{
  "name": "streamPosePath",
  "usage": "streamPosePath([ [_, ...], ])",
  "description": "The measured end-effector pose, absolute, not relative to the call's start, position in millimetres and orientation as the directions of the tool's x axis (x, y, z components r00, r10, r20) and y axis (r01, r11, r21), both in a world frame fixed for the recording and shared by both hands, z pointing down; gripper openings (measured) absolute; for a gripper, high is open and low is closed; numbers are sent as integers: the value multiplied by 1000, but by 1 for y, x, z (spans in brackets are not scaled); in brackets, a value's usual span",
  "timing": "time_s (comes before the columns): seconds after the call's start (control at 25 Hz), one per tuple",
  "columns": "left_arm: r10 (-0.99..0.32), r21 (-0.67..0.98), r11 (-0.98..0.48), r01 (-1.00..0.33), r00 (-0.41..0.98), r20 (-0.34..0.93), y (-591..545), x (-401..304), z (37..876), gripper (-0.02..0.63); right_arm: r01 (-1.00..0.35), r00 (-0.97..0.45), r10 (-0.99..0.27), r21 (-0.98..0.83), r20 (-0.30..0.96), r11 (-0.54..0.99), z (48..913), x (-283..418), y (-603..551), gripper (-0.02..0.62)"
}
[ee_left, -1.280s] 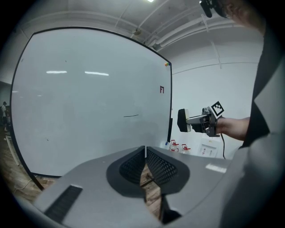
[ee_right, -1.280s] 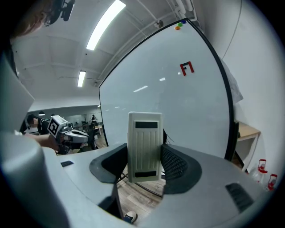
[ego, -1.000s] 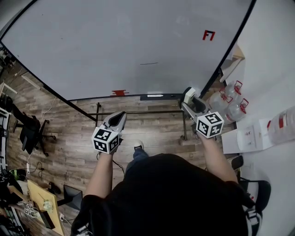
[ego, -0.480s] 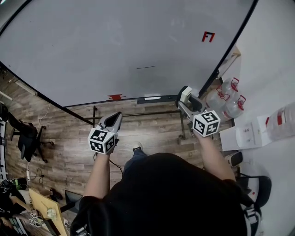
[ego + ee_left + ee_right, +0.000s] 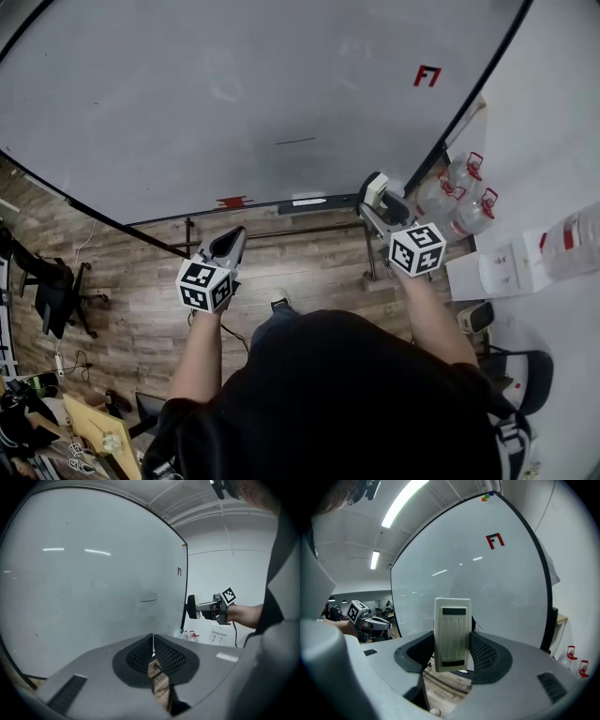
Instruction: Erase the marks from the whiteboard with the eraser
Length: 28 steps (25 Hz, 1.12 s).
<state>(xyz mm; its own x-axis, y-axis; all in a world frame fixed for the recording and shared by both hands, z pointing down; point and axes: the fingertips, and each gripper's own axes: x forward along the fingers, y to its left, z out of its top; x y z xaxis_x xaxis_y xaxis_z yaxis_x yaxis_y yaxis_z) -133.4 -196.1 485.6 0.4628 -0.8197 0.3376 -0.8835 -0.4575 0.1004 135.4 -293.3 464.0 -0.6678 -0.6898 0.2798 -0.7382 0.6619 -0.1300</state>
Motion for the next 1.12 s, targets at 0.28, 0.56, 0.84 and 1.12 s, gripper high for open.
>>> streamPosePath([
  [0.28,-809,113,-467,-877,475,347,-206,-142,493,21,-759,-644,-710,-120,283,641,470,128,-304,229],
  [0.56,-805,120,-465,-877,476,355,-214,-154,499,21,-787,-610,-741,-102,281,609,472,124,-318,229],
  [0.84,-800,127,-463,-877,475,367,-221,-166,507,21,-803,-588,-765,-73,263,592,471,115,-332,229],
  [1.12,-796,133,-458,-879,472,380,-231,-178,513,21,-828,-541,-807,18,236,560,462,101,-361,229],
])
